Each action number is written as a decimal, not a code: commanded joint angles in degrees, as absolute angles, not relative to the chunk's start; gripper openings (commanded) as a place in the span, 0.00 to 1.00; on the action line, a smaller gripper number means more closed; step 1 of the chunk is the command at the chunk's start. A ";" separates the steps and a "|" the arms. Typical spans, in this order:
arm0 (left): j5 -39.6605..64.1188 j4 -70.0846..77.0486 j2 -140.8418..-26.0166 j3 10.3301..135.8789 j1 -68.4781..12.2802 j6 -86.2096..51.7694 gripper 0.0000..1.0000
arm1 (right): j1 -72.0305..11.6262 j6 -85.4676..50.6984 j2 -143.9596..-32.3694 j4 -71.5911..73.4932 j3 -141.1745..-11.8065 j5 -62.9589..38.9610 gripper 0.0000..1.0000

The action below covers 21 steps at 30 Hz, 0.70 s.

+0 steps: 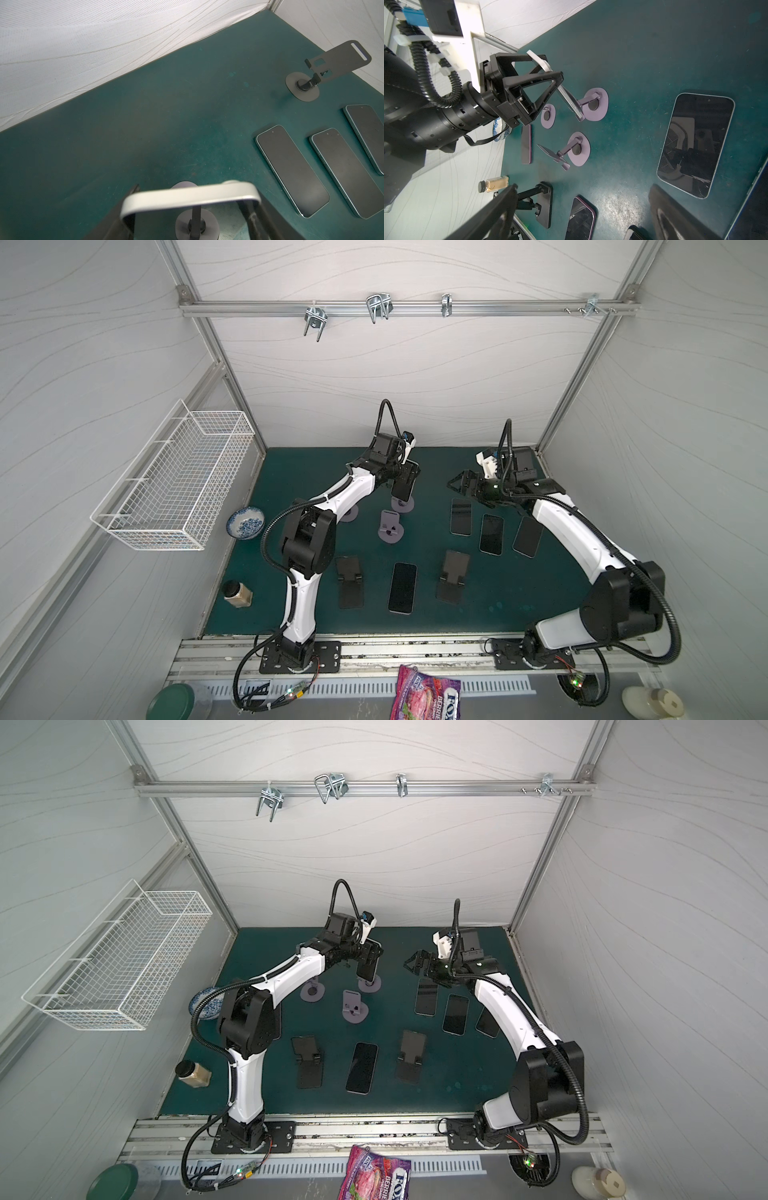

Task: Remove the phone from the phone stand

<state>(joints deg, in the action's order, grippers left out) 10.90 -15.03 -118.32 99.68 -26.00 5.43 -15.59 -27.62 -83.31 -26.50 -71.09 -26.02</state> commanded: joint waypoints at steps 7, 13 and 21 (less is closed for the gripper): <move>10.56 -12.21 -115.34 100.53 -26.23 6.66 0.64 | -15.33 -28.08 -84.14 -26.01 -71.96 -27.22 0.99; 10.81 -12.28 -115.16 100.82 -26.19 5.82 0.63 | -15.55 -28.28 -84.97 -26.14 -72.61 -28.10 0.99; 11.86 -16.32 -114.87 103.80 -26.19 6.41 0.63 | -16.33 -28.68 -84.90 -25.82 -72.67 -27.69 0.99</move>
<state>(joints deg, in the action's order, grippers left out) 10.98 -16.78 -118.30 99.83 -26.00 5.61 -15.90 -28.14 -84.49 -26.39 -71.18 -27.09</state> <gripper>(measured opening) 0.727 0.991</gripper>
